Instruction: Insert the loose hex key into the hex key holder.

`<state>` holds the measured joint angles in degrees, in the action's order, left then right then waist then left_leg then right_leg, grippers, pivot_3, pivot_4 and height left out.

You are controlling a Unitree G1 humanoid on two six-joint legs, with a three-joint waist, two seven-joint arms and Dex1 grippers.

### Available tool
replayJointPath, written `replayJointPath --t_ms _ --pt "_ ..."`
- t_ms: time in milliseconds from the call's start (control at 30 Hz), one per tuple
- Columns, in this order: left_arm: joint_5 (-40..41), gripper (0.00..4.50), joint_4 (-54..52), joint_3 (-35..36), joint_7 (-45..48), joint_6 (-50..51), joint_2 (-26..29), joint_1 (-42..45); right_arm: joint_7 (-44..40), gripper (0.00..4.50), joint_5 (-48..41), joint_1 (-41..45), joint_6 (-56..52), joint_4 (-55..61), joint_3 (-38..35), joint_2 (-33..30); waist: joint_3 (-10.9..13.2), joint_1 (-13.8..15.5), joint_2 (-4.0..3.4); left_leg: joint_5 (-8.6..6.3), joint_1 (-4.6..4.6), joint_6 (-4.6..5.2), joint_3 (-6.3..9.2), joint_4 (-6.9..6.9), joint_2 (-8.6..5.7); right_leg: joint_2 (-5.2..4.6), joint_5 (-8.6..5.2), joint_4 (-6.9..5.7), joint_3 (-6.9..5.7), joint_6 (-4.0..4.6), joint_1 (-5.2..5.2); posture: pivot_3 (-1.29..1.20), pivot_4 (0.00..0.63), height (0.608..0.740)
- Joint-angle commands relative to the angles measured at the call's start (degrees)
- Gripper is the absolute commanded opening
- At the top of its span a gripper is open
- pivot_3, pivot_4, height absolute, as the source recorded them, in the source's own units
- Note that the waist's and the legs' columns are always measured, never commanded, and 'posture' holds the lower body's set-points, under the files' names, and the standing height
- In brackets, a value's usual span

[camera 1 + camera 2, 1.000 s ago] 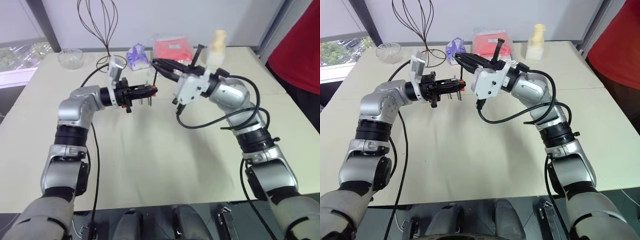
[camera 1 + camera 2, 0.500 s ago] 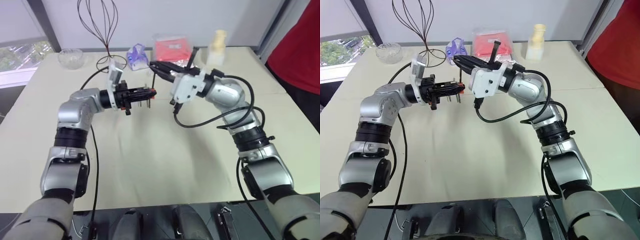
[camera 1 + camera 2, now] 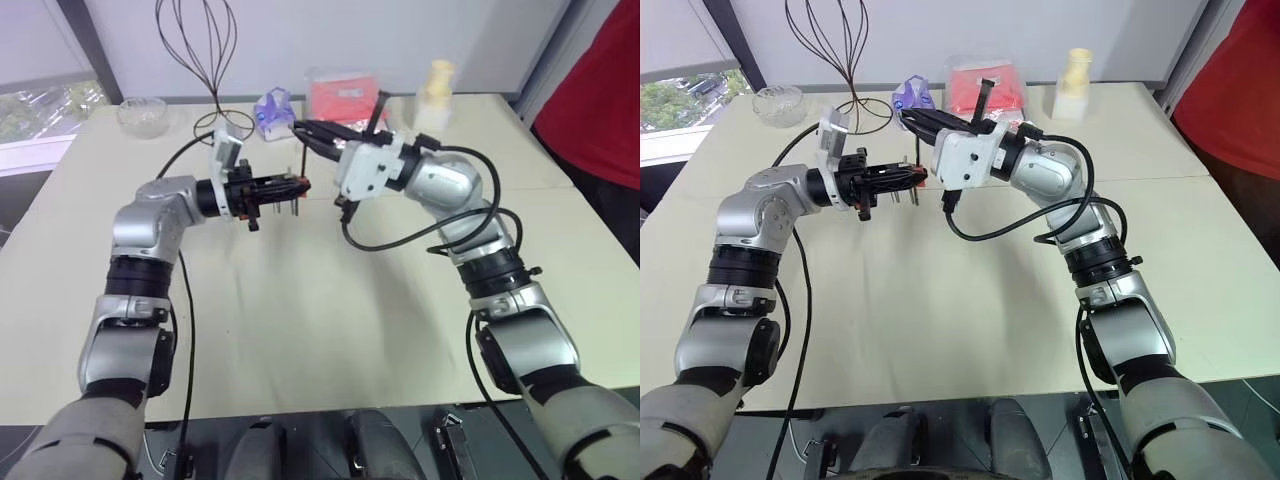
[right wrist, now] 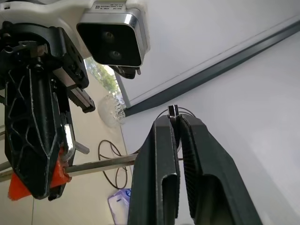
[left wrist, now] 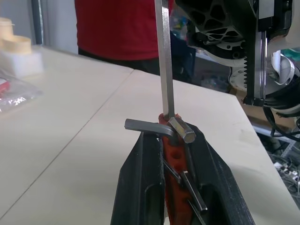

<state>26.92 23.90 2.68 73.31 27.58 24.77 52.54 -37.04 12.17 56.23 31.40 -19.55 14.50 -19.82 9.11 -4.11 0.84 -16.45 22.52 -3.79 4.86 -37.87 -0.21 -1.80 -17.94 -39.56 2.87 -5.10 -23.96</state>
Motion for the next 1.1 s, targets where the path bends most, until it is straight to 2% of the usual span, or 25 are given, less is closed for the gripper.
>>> replayJointPath --t_ms 33,133,400,533,700,767,900,1100 --pt "1.33 0.0 -2.82 0.83 0.05 -1.64 -0.11 2.14 0.12 2.05 -0.78 0.27 0.31 3.01 0.83 1.27 0.01 -0.06 -0.01 0.0 0.0 0.0 0.0 0.0 0.0 0.01 0.0 -0.01 0.01 0.0 -0.02 0.0 0.15 0.74" --pt "1.25 0.0 -2.86 0.85 0.05 -1.65 -0.26 2.12 0.55 3.49 -0.6 0.28 -0.22 3.62 0.92 1.35 0.01 0.03 -0.02 0.0 0.0 0.0 0.01 -0.01 0.02 0.0 0.0 -0.03 0.01 0.0 -0.03 0.0 0.15 0.74" --pt "1.17 0.0 -2.63 0.91 -0.19 -1.83 -0.03 1.76 0.38 3.49 -1.92 -0.96 -3.57 6.83 -0.74 -0.07 0.01 0.08 -0.02 0.0 0.0 0.0 0.01 -0.01 0.0 -0.02 0.0 -0.03 0.01 0.0 -0.02 0.0 0.15 0.74" --pt "0.99 0.0 -2.42 0.9 -0.36 -1.9 0.19 1.63 0.41 3.49 -4.78 -2.21 -8.68 10.9 -3.11 -0.93 0.01 0.09 -0.02 0.0 0.0 0.0 0.01 -0.01 0.01 -0.02 0.0 -0.03 0.01 0.0 -0.02 0.0 0.15 0.74" --pt "-0.09 0.0 -1.35 0.56 -0.72 -1.02 1.9 -0.25 -4.14 3.49 -16.26 -6.26 -28.65 21.78 -7.81 -3.39 0.01 0.18 -0.02 0.0 0.01 0.0 0.04 -0.01 0.05 -0.03 0.0 -0.04 0.01 0.0 0.0 0.0 0.15 0.74" --pt "0.44 0.0 -0.65 0.87 -1.54 1.28 2.37 -2.05 -7.97 3.49 -19.3 -10.0 -34.82 26.41 -8.24 -6.94 0.01 0.24 -0.02 -0.02 0.0 0.04 0.05 -0.02 0.06 -0.04 0.0 -0.03 0.01 0.0 0.03 0.0 0.15 0.74" --pt "2.47 0.0 -0.71 1.72 -3.15 7.62 2.59 -5.65 -9.65 3.49 -20.77 -14.93 -40.63 31.43 -8.66 -10.92 0.02 0.26 -0.03 -0.27 -0.02 0.48 0.07 -0.05 0.01 -0.03 0.0 0.0 -0.01 0.0 0.09 0.0 0.15 0.74" --pt "4.73 0.0 2.05 2.6 -8.7 19.35 0.62 -10.69 -7.79 3.49 -20.91 -18.38 -44.43 34.83 -8.31 -10.68 0.01 0.19 -0.05 -0.36 -0.05 0.64 0.08 -0.1 0.01 0.03 0.0 -0.01 0.01 0.0 0.09 0.0 0.15 0.74"
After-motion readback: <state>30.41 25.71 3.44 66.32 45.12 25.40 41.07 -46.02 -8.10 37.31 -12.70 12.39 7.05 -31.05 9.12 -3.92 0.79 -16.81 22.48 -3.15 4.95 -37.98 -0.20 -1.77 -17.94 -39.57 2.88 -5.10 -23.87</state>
